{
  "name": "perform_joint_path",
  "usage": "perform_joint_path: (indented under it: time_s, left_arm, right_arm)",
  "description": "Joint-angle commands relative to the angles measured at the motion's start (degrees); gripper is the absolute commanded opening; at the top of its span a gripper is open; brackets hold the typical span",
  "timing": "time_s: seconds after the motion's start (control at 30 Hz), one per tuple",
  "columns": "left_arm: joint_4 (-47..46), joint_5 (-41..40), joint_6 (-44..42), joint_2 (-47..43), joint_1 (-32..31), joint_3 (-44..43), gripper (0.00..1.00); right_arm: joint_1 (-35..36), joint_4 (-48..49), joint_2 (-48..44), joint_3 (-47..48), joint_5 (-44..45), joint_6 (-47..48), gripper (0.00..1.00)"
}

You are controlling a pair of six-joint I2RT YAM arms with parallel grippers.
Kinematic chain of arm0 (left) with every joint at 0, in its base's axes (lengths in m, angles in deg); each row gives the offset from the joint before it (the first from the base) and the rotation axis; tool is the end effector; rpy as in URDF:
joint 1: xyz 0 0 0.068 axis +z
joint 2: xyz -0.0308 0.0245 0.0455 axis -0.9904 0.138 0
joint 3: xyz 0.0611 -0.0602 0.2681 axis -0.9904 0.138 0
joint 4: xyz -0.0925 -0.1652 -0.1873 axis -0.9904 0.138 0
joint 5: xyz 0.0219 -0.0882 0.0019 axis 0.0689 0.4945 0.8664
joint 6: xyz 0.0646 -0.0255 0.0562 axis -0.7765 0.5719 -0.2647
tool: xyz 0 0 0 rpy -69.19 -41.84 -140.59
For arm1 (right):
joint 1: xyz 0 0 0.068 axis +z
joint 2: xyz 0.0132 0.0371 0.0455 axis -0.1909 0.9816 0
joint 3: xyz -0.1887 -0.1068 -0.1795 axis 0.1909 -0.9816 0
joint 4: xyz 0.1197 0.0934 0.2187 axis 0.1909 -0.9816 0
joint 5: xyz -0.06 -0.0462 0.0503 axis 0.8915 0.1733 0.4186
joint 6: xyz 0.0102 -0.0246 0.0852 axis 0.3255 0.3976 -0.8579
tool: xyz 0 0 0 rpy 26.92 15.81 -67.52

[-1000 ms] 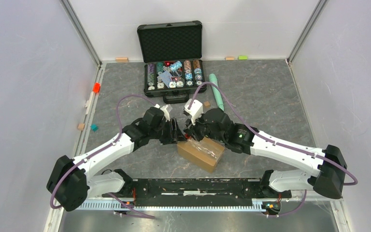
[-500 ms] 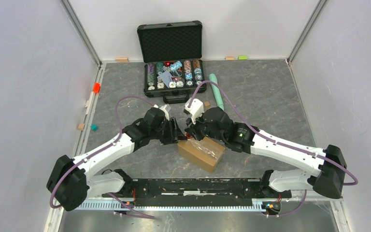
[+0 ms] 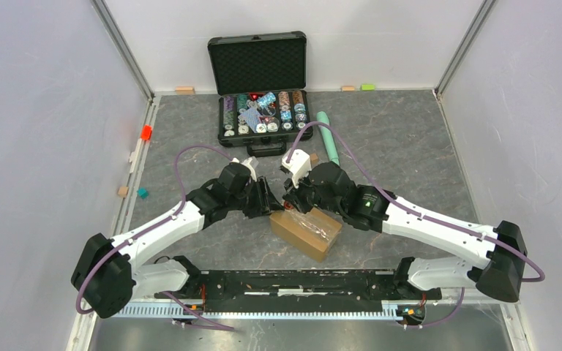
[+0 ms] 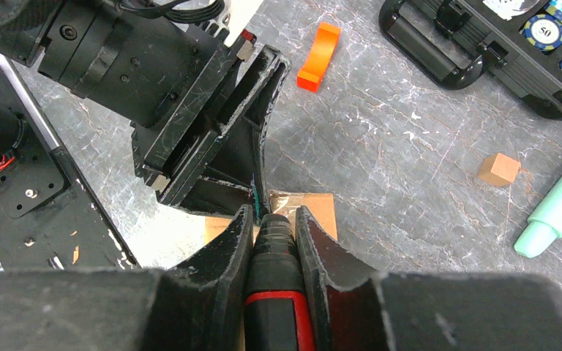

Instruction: Unpack the express box

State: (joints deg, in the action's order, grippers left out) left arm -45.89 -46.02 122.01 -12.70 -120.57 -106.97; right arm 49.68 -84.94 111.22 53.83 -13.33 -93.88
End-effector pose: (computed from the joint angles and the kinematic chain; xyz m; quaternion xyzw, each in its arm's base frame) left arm 0.2008 -0.1808 0.1969 -0.0495 0.9164 -0.3374 0.2099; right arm 0.1637 0.2751 0.3030 -0.3601 0.7750 0.2533 0.4533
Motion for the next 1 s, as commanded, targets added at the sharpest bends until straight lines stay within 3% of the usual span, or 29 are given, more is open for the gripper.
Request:
perform_joint_path:
  time_s: [0.0, 0.73, 0.97]
  left_arm:
    - [9.0, -17.7, -1.2, 2.9, 1.7, 2.3, 0.52]
    - [10.4, -19.8, -1.3, 1.2, 1.6, 2.1, 0.52]
    - [12.0, -16.9, -1.7, -3.5, 1.6, -3.2, 0.57]
  right_arm:
    - [0.4, -12.8, -3.0, 2.1, -1.3, -0.7, 0.00]
    - [0.3, -15.5, -5.0, 4.0, 2.0, -1.7, 0.00]
    - [0.3, -14.3, -5.2, 2.4, 1.8, -3.2, 0.00]
